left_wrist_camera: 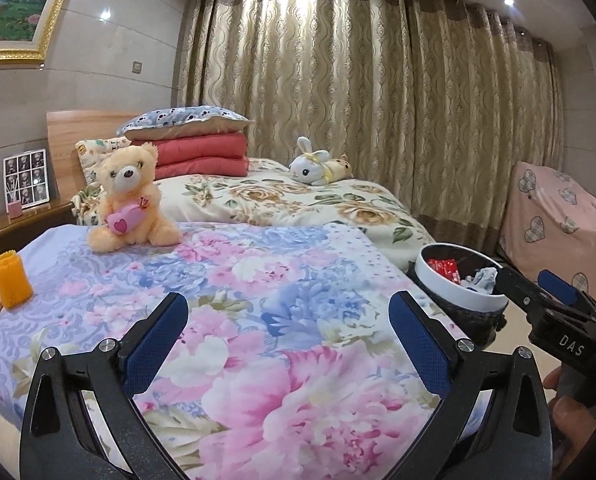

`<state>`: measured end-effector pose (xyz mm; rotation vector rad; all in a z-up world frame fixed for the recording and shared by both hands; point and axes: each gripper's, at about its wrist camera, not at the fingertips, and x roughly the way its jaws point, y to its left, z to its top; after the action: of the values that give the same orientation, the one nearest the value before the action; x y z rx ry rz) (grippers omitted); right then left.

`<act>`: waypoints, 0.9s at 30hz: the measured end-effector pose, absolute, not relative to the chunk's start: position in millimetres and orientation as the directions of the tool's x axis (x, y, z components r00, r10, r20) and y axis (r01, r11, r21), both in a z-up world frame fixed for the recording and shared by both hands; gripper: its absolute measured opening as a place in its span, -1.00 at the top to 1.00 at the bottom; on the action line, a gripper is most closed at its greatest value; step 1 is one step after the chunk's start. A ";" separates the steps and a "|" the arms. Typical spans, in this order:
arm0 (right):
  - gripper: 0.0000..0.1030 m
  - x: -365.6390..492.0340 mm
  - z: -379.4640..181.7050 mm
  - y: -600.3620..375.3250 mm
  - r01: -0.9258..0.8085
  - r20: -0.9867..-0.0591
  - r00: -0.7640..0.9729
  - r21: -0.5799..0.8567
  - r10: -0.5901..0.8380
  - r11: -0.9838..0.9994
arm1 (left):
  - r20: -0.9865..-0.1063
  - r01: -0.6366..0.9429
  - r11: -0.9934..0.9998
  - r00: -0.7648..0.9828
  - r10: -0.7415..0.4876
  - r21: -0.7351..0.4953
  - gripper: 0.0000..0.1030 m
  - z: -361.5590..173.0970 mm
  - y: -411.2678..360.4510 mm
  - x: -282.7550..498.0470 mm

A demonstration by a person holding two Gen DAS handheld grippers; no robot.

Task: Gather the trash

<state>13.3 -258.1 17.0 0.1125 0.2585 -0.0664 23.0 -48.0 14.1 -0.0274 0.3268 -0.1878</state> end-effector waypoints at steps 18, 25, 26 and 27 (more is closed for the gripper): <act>-1.00 15.8 12.7 -254.0 0.079 -0.274 0.961 0.096 -0.051 0.992 | -0.322 0.162 0.985 0.931 -0.171 -0.054 -0.99 14.1 -46.8 22.6; -1.00 16.6 12.8 -252.5 0.078 -0.272 0.961 0.091 -0.051 0.993 | -0.316 0.164 0.985 0.933 -0.172 -0.053 -0.99 14.5 -47.2 22.0; -1.00 16.8 12.8 -252.3 0.078 -0.273 0.961 0.092 -0.051 0.993 | -0.316 0.160 0.986 0.934 -0.168 -0.052 -0.99 14.5 -47.7 22.2; -1.00 16.6 12.9 -252.2 0.079 -0.273 0.961 0.093 -0.051 0.993 | -0.317 0.161 0.986 0.933 -0.169 -0.051 -0.99 14.5 -47.2 22.2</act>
<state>16.6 -252.2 12.9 0.1033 0.2734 -0.0662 22.2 -47.2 14.5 -0.0245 0.3265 -0.1689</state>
